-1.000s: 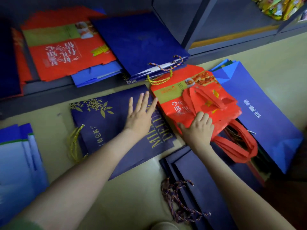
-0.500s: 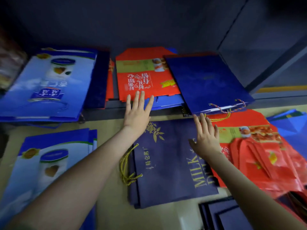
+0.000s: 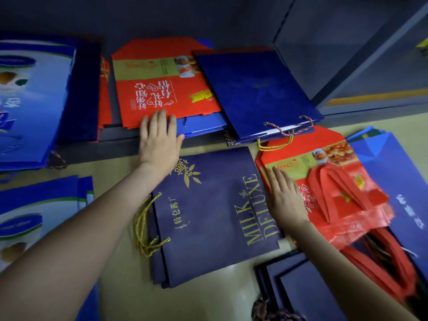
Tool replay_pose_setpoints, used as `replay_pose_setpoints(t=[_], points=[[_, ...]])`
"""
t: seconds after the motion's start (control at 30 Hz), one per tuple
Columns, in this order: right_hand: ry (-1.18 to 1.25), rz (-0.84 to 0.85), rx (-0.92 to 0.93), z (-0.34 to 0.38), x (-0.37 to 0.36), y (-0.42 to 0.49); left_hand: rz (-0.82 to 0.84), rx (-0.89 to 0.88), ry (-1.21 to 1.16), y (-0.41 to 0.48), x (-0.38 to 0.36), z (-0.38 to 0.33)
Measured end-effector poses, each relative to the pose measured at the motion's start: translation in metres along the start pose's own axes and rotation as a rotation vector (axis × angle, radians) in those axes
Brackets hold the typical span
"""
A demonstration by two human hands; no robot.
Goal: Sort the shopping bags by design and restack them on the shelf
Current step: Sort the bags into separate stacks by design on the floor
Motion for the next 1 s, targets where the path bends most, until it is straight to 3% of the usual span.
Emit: replay_pose_setpoints(t=[0.07, 0.13, 0.2, 0.33, 0.4, 0.57, 0.67, 0.8, 1.0], points=[[0.046, -0.226, -0.024, 0.011, 0.033, 0.024, 0.122, 0.070, -0.052, 0.008, -0.005, 0.001], [0.054, -0.314, -0.071, 0.017, 0.056, 0.051, 0.225, 0.108, -0.051, 0.008, -0.012, 0.004], [0.000, -0.254, -0.065, 0.021, 0.069, 0.079, 0.258, 0.105, -0.052, 0.003, -0.013, 0.003], [-0.119, 0.037, 0.026, 0.027, 0.072, 0.124, 0.262, -0.014, -0.033, -0.015, 0.001, -0.008], [-0.155, 0.021, 0.038, 0.031, 0.079, 0.126, 0.225, -0.082, -0.041, -0.026, 0.010, -0.011], [-0.245, -0.480, 0.200, 0.039, 0.119, 0.080, -0.055, -0.281, -0.039, -0.051, 0.039, -0.021], [-0.315, -0.592, 0.333, 0.065, 0.135, 0.039, -0.169, -0.434, -0.080, -0.070, 0.056, -0.053], [-0.365, -0.608, 0.337, 0.096, 0.140, -0.011, -0.191, -0.658, -0.130, -0.096, 0.062, -0.087], [-0.173, -0.392, 0.281, 0.067, 0.151, -0.076, -0.253, -0.867, -0.202, -0.128, 0.083, -0.116]])
Point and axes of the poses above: each hand's wrist, its own y-axis towards the middle knuckle, its own x-axis out of the back of the hand, z = x × y, the point moved 4 cm from there along y, towards the middle knuckle, and after that the axes turned 11 degrees about -y, right-handed, at the moved point
